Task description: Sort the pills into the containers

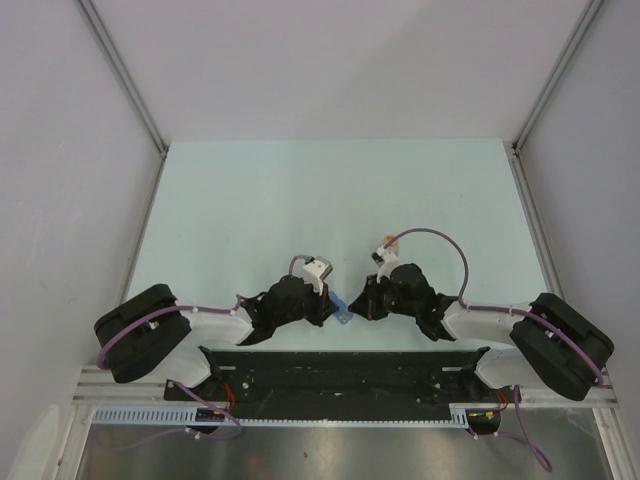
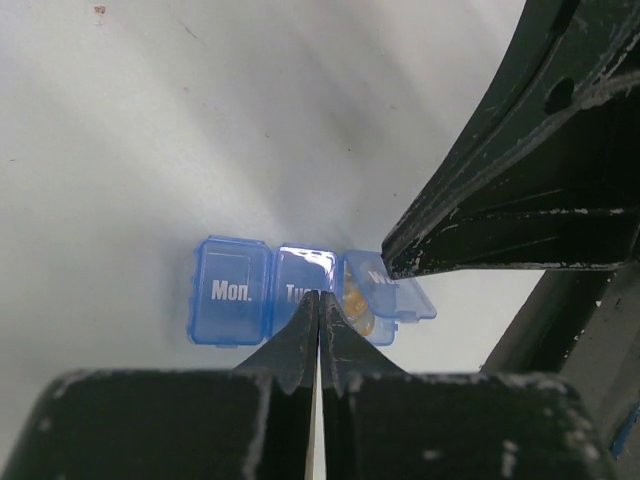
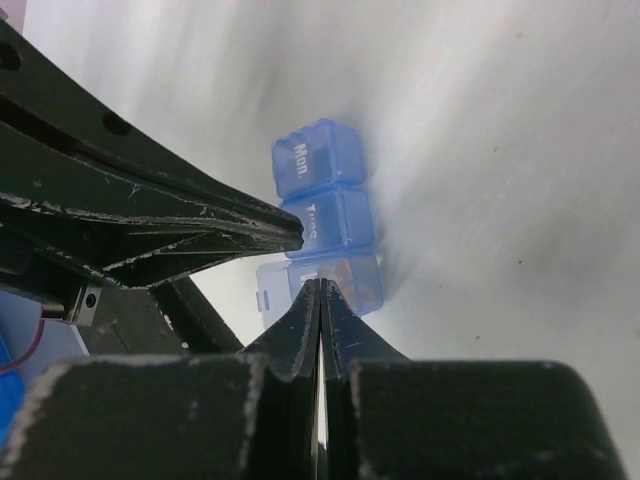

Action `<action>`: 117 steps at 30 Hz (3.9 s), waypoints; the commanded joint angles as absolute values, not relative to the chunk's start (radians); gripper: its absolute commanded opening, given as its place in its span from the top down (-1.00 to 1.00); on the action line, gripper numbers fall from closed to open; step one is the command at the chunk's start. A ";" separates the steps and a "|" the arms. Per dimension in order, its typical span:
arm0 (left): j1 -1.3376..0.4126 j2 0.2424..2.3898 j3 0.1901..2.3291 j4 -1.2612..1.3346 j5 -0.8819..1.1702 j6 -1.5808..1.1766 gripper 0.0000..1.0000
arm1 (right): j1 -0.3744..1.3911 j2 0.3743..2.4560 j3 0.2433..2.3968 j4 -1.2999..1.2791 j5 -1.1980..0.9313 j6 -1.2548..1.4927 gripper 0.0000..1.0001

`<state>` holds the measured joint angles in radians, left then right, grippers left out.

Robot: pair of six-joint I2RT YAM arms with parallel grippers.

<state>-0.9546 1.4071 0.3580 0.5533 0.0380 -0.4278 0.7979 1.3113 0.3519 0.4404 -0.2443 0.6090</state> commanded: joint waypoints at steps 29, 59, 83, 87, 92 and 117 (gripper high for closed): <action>-0.953 1.414 0.345 0.518 0.035 -0.439 0.99 | 0.799 1.253 0.416 0.285 -0.003 0.592 1.00; -0.951 1.422 0.361 0.515 0.051 -0.443 0.99 | 0.788 1.589 0.583 0.316 -0.138 0.557 1.00; -0.951 1.402 0.347 0.514 0.025 -0.442 0.99 | 0.750 1.510 0.664 0.230 -0.147 0.499 1.00; -0.951 1.387 0.351 0.515 0.015 -0.433 0.98 | 0.742 1.464 0.669 0.186 -0.135 0.486 1.00; -0.945 1.373 0.367 0.512 0.008 -0.417 0.87 | 0.745 1.422 0.667 0.141 -0.114 0.476 1.00; -0.919 1.364 0.431 0.469 0.002 -0.350 0.44 | 0.752 1.305 0.624 0.052 -0.081 0.457 1.00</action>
